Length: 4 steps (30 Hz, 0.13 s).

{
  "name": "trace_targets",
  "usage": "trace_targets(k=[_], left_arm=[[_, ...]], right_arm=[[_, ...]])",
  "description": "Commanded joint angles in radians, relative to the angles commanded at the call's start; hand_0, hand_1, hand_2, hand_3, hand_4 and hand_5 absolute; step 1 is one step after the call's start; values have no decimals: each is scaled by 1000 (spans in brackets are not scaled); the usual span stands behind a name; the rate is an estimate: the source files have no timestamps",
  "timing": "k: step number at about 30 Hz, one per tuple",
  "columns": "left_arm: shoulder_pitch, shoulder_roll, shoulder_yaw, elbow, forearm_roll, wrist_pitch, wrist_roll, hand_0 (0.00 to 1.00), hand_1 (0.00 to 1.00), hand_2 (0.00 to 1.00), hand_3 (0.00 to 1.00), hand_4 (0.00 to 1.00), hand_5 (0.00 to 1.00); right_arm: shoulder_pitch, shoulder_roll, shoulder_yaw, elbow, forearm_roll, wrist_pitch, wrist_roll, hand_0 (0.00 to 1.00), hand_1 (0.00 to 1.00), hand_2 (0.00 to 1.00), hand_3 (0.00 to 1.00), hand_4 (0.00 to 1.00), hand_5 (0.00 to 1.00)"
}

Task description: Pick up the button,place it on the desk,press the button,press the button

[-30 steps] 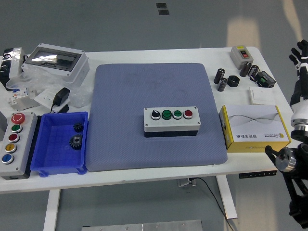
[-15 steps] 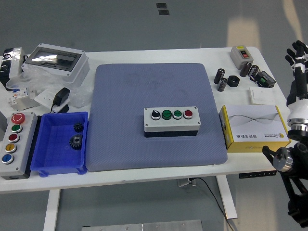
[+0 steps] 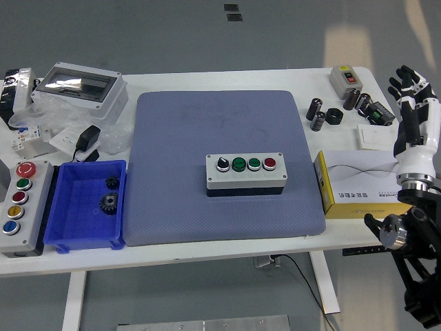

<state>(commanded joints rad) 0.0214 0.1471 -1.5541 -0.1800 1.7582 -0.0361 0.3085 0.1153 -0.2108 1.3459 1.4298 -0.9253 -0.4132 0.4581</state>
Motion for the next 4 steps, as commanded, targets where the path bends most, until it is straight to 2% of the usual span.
trace_targets(k=[4], left_arm=[[14,-2,24,0,-45,7,3,638,587,540,588,603,126]], right_arm=[[-3,9,-17,-8,-2,1,-5,815,752,771,710,711,585]])
